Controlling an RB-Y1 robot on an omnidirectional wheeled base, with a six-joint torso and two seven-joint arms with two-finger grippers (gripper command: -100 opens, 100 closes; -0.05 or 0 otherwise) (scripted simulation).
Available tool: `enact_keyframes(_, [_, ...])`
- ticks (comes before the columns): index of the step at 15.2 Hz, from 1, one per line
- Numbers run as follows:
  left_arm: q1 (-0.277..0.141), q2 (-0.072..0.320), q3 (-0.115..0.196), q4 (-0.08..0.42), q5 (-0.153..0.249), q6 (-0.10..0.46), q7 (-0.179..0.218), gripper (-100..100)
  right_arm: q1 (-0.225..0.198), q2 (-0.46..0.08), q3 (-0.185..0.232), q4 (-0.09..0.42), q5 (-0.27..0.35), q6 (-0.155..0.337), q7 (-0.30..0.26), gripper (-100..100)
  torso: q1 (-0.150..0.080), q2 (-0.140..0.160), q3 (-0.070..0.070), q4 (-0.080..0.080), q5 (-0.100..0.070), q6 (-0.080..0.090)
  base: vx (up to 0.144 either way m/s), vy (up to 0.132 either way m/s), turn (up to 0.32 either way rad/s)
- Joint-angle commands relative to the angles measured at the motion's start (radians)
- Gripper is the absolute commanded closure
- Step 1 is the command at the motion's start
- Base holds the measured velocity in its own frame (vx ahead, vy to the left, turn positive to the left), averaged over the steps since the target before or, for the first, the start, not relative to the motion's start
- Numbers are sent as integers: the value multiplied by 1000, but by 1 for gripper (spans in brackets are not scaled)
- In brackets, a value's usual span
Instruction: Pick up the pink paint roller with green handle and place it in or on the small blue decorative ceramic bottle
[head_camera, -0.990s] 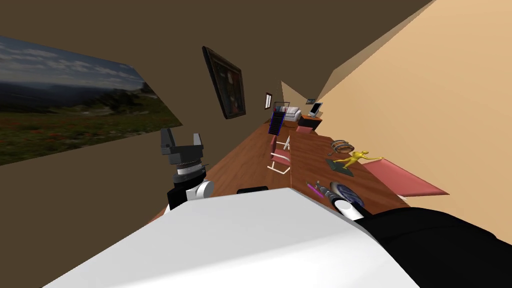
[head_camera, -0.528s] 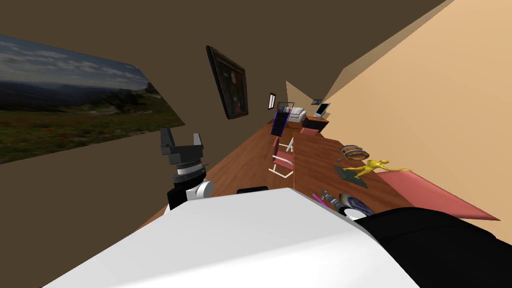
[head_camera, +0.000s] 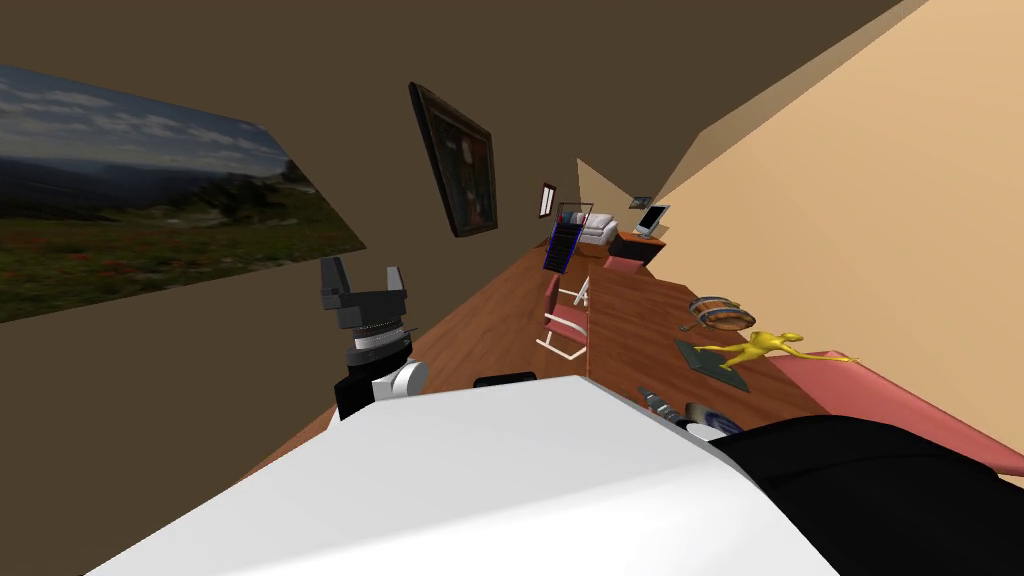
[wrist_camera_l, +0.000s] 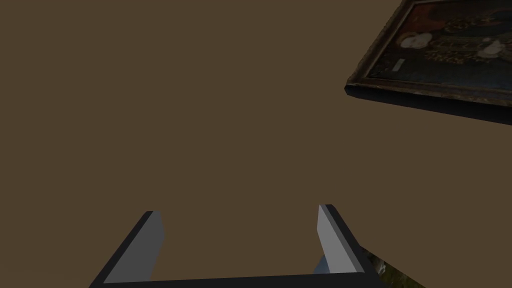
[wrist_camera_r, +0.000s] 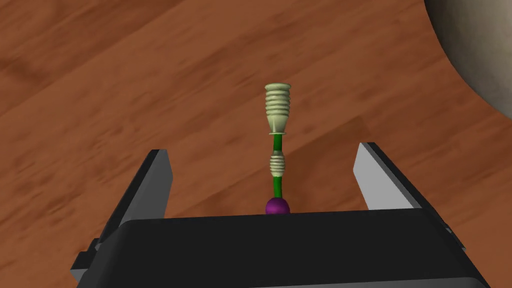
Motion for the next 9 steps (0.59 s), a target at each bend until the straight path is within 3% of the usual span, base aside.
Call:
enact_keyframes(1, [0, 0, 0, 0, 0, 0, 0, 0, -21, 12, 3, 21, -5, -21, 28, -100, 0, 0, 0, 0, 0, 0, -2, -116, -16])
enact_keyframes(2, [0, 0, 0, 0, 0, 0, 0, 0, -13, 7, 2, 14, -6, -12, 15, -100, -1, 1, 0, 0, 0, 0, -4, -64, 7])
enact_keyframes(3, [0, 0, 0, 0, 0, 0, 0, 0, -16, 7, 2, 18, -8, -16, 22, 100, 1, 1, 1, 0, 0, 0, 0, -24, 6])
enact_keyframes(7, [0, 0, 0, 0, 0, 0, 0, 0, -15, 7, 2, 18, -8, -16, 22, 100, 6, 1, 1, 0, 1, 0, 0, -5, -2])
enact_keyframes(8, [0, 0, 0, 0, 0, 0, 0, 0, 13, -15, -6, 2, -20, 10, 9, 100, 6, 1, 1, 0, 1, 0, 0, 56, 42])
enact_keyframes(9, [0, 0, 0, 0, 0, 0, 0, 0, -4, 0, -1, 13, -19, -9, 24, 100, 8, 2, 1, 0, 2, 0, -1, 49, 5])
